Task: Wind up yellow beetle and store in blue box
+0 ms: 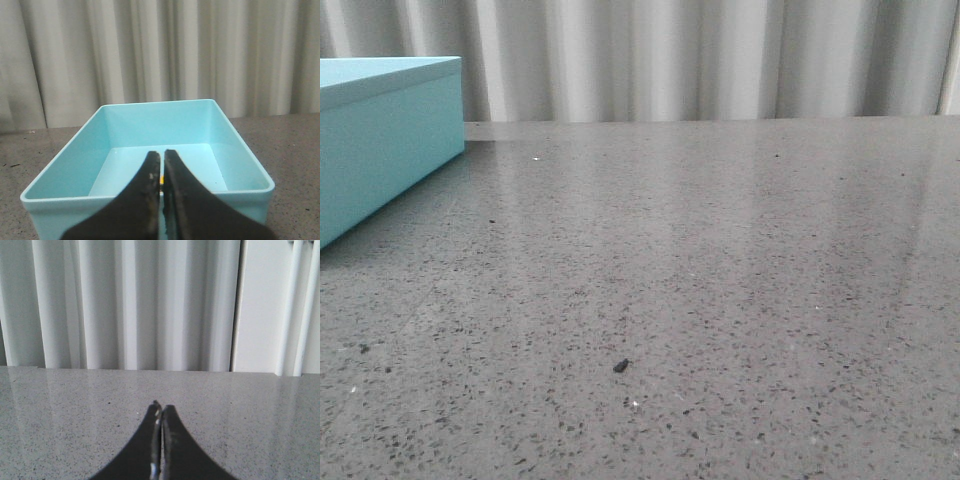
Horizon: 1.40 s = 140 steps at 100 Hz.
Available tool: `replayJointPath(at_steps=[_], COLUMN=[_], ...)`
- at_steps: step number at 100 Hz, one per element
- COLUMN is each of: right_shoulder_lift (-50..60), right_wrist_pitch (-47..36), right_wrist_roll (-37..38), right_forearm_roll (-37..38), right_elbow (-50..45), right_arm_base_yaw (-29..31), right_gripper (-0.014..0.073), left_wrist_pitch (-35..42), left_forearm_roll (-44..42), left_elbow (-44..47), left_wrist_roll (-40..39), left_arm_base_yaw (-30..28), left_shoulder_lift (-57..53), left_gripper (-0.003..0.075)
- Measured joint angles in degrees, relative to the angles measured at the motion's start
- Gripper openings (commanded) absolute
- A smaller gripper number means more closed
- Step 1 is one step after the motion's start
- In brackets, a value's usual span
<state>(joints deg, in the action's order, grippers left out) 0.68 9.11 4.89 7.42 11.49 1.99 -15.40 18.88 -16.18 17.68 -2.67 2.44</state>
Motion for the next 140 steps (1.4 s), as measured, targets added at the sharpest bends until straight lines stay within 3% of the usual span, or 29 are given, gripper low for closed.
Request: replayJointPath(at_steps=[104,117,140], right_shoulder_lift=[0.0,0.0,0.0], right_wrist_pitch=[0.31,0.31,0.31], right_wrist_roll=[0.0,-0.08,-0.08], right_forearm_roll=[0.14,0.14,0.14], right_elbow=[0.0,0.0,0.0], right_arm_base_yaw=[0.0,0.0,0.0], right_gripper=[-0.0061,-0.0061,-0.0061], left_wrist_pitch=[0.12,0.51,4.16], left_forearm_roll=[0.0,-4.06,-17.42], left_elbow=[0.41,2.49,6.95], left_wrist_roll=[0.0,-0.2,-18.64], left_arm_base_yaw=[0.0,0.0,0.0], left_shoulder_lift=[0.0,0.0,0.0], left_gripper=[-0.0021,-0.0021,-0.0021])
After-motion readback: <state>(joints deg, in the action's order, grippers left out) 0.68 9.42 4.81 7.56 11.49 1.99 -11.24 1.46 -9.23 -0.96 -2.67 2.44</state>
